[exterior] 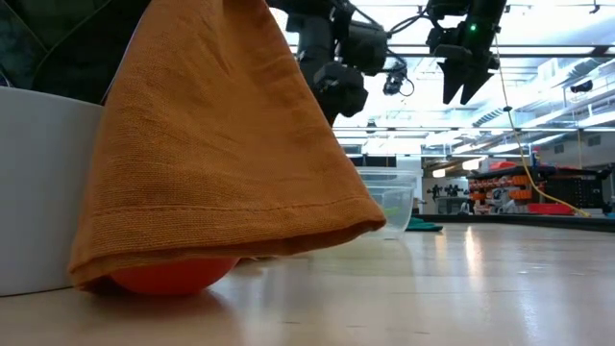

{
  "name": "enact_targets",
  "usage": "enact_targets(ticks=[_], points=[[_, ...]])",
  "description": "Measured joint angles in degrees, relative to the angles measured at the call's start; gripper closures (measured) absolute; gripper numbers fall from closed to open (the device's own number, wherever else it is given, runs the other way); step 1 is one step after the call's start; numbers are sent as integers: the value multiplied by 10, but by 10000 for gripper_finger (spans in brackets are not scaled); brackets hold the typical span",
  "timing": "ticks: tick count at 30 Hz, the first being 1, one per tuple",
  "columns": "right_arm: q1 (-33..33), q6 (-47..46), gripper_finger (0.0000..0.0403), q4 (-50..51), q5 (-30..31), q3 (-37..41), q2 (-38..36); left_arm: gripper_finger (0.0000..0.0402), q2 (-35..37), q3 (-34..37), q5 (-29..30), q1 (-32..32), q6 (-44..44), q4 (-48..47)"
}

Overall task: Pick and placing Produce into tupperware
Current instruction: Put the bell pepper into the bin

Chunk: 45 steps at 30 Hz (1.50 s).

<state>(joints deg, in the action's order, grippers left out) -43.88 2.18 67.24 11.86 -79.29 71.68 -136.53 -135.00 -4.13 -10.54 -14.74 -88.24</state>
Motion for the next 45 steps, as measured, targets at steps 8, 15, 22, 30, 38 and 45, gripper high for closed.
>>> enact_targets(ticks=[8, 15, 22, 30, 38, 45], points=[[0, 0, 67, 0, 0, 0, 0, 151, 0, 0, 0, 41, 0, 25], [0, -10, 67, 0, 0, 0, 0, 149, -1, 0, -17, 70, 7, 75], [1, -26, 67, 1, -5, 0, 0, 153, -3, 0, -18, 86, 33, 103], [6, -28, 67, 1, -9, 0, 0, 160, -4, 40, -17, 77, 34, 110], [6, -28, 67, 1, -9, 0, 0, 163, -3, 43, -12, 75, 19, 112], [6, -28, 67, 1, -9, 0, 0, 167, -3, 43, -2, 75, 19, 112]])
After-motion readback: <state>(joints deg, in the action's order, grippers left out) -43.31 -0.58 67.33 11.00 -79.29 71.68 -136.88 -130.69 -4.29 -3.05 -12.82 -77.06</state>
